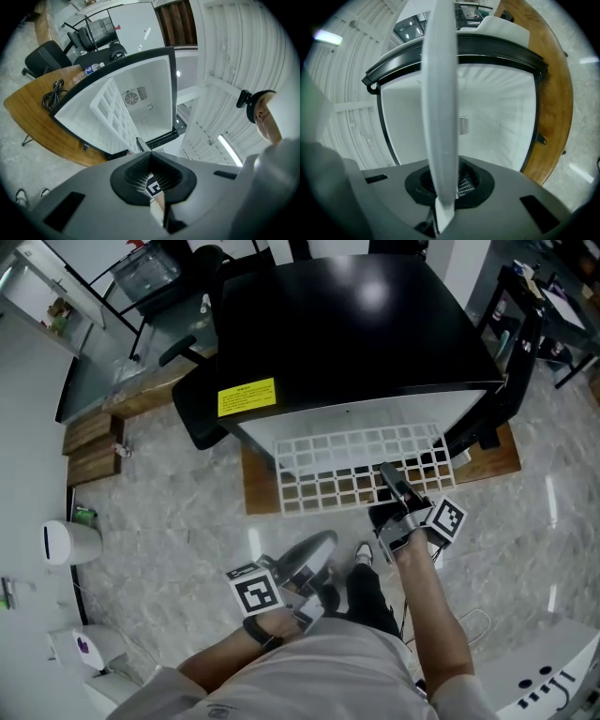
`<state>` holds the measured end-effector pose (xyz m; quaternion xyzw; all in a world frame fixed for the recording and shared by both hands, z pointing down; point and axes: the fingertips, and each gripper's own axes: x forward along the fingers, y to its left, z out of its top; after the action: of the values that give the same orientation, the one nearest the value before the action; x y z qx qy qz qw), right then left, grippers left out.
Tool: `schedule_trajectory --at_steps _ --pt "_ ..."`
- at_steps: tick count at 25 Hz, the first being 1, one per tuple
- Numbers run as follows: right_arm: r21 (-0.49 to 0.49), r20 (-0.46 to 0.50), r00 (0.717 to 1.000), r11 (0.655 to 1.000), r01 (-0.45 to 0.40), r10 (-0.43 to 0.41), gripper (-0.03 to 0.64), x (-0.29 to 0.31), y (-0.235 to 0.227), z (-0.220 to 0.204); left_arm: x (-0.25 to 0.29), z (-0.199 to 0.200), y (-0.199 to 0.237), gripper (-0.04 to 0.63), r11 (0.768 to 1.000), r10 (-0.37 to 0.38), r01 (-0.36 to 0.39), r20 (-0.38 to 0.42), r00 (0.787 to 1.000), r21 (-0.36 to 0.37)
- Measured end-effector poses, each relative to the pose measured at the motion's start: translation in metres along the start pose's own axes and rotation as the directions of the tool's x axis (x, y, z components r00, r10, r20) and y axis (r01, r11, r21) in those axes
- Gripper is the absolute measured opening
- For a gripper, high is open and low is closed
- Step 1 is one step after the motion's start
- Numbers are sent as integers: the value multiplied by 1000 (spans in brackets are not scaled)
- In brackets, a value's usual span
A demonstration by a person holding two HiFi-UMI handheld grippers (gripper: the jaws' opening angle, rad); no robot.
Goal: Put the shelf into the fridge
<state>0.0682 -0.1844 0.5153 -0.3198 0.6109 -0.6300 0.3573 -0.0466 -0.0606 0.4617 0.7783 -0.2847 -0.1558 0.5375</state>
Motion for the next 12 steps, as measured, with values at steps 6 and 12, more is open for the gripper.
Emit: schedule_trajectory --at_steps 6,12 --pt "-1 -18 1000 1000 -14 14 44 5 -2 -2 -2 14 7 5 1000 21 -21 35 999 4" --pt "-22 -22 1000 1000 -16 15 44 4 4 -12 -3 17 12 6 1000 27 -27 40 999 2"
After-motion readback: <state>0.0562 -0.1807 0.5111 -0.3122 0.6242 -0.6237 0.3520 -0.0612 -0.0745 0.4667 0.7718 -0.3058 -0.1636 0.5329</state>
